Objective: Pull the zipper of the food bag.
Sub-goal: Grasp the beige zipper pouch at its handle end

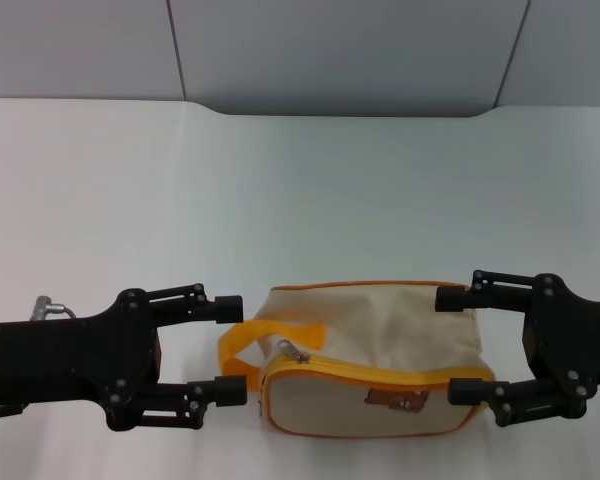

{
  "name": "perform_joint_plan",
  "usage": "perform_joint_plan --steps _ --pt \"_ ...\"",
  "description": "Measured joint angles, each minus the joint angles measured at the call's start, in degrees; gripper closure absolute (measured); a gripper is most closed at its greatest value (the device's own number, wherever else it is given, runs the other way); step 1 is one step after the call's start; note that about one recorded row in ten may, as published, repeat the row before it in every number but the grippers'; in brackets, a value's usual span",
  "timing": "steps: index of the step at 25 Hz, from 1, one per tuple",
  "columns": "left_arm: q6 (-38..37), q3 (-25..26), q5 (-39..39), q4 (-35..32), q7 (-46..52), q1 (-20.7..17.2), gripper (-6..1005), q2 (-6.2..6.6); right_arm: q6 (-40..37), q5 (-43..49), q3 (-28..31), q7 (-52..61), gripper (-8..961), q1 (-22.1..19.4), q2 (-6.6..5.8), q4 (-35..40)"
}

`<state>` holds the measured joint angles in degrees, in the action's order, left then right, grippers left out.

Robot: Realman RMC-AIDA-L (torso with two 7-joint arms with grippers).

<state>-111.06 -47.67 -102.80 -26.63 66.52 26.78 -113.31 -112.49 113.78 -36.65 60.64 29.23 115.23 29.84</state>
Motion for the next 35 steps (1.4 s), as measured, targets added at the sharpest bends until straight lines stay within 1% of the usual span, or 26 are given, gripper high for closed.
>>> perform_joint_plan --steps 12,24,26,29,30,32,35 --pt "0.12 0.13 -1.33 0.0 0.26 0.55 208 0.03 0.01 0.04 0.0 0.0 111 -0.14 0.09 0.04" --pt "1.44 0.14 -2.93 0.35 0.34 0.02 218 0.1 0.04 0.04 0.0 0.0 110 -0.14 0.17 0.04" --pt "3.17 0.19 -4.28 0.51 0.37 -0.11 220 -0.21 0.05 0.04 0.0 0.0 110 -0.15 0.17 0.04" --pt "7.09 0.36 -6.78 0.57 0.67 -0.49 223 -1.06 0.07 0.04 0.0 0.0 110 -0.2 0.18 0.04" --pt "9.38 0.27 -7.76 0.59 0.87 -0.69 224 -1.6 0.08 0.04 0.0 0.0 110 -0.21 0.17 0.04" --pt "10.99 0.13 -8.4 0.62 1.0 -0.77 226 -2.05 0.08 0.04 0.01 0.0 110 -0.23 0.18 0.04" --pt "14.84 -0.03 -9.74 0.7 1.05 -0.59 228 -3.41 0.09 0.04 0.0 0.0 110 -0.3 0.18 0.04"
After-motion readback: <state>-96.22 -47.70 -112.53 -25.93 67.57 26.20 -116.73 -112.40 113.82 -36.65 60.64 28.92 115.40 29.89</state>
